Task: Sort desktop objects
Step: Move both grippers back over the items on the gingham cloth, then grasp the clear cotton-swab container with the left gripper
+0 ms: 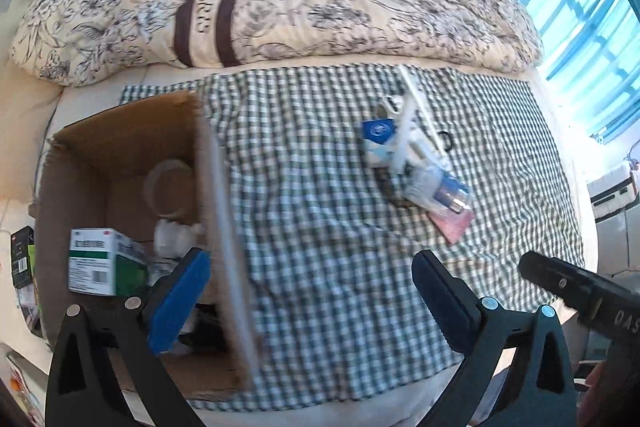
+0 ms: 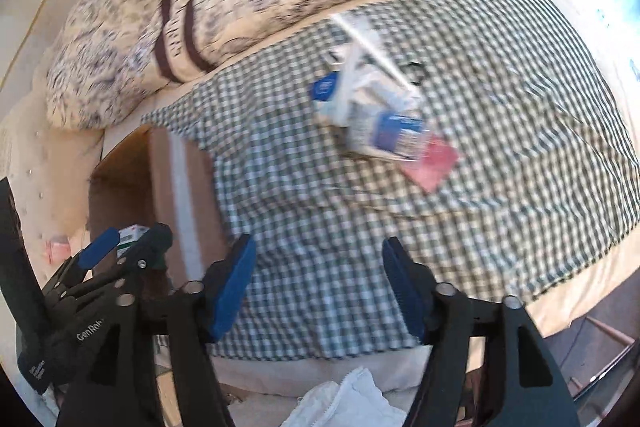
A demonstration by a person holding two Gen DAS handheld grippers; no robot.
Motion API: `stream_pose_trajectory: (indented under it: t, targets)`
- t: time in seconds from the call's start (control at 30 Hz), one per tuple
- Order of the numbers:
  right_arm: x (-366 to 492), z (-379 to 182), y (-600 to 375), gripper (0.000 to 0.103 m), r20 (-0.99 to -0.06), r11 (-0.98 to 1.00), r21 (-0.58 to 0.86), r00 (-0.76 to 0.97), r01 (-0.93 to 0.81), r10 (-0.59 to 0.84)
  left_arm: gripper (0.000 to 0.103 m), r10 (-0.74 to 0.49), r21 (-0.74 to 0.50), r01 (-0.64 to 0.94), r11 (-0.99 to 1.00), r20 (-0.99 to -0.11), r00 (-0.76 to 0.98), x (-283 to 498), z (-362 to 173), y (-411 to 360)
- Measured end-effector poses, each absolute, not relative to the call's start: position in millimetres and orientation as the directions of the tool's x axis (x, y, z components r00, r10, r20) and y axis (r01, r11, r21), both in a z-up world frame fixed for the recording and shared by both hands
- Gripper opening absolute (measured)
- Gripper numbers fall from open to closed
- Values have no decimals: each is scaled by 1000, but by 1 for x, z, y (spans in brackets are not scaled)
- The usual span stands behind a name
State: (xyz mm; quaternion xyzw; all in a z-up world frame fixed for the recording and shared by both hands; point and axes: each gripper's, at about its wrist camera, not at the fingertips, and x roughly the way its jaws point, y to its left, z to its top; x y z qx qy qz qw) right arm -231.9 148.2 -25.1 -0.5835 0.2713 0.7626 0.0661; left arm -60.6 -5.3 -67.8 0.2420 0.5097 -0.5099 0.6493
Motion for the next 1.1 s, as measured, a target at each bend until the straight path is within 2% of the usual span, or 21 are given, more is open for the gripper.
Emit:
stream_pose_trajectory:
  t: [0.43, 0.63, 0.83, 1.1]
  targets:
    - [-222, -42, 287, 73, -927, -856, 329, -309, -399, -213, 103, -381, -236, 837, 493, -924, -36, -146, -81, -45]
    - [-231, -62, 322, 73, -934, -865, 325, -273, -381, -231, 103, -410, -258, 859, 443, -910, -61, -179, -92, -73]
    - [-240, -87, 343, 73, -934, -849, 343, -241, -401, -264, 103, -338, -196, 889, 415, -940, -49, -199, -110, -104]
    - [-265, -114, 335, 73, -944, -865, 325, -187, -382, -272, 103, -253, -203, 766, 610, -966, -54, -195, -151, -138]
